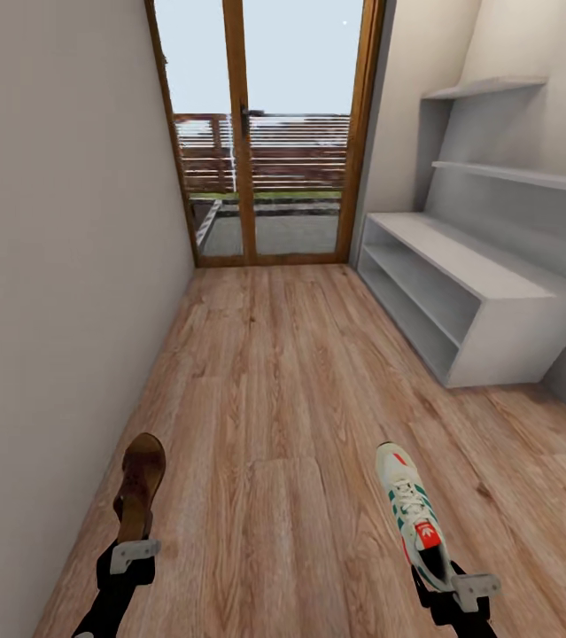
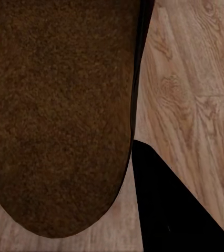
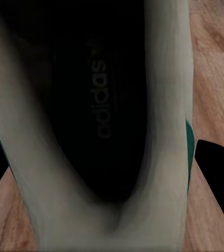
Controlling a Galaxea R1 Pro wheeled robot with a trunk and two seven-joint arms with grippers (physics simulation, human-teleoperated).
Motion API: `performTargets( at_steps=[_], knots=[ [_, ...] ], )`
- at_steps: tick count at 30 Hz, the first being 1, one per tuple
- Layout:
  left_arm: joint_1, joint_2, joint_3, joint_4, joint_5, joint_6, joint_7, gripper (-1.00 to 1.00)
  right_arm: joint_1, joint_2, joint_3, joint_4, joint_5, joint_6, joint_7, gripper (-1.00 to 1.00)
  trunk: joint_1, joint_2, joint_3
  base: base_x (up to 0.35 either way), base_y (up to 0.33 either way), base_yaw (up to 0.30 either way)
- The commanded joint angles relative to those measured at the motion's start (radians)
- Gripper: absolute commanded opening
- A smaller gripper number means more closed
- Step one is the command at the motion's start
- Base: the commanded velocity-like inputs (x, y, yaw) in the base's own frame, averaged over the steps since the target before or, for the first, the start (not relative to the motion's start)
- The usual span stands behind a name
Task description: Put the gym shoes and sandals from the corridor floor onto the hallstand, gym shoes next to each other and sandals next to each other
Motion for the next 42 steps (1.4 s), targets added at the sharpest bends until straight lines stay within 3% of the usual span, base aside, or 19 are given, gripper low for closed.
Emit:
performTargets(
  at_steps=[1,42],
  knots=[
    [-0.001,0.0,0.001,0.0,0.001,-0.002,-0.002,-1.0,-0.001,0.0,0.002,0.0,-0.011,-0.002,0.007,-1.0,0.0,0.0,-0.001,0.334,0.0,0.0],
    [0.0,-0.001,-0.001,-0.001,0.001,-0.002,-0.004,-1.0,-0.001,-0.002,0.005,-0.001,-0.011,-0.002,0.009,-1.0,0.0,0.0,-0.001,0.335,0.0,0.0]
  ],
)
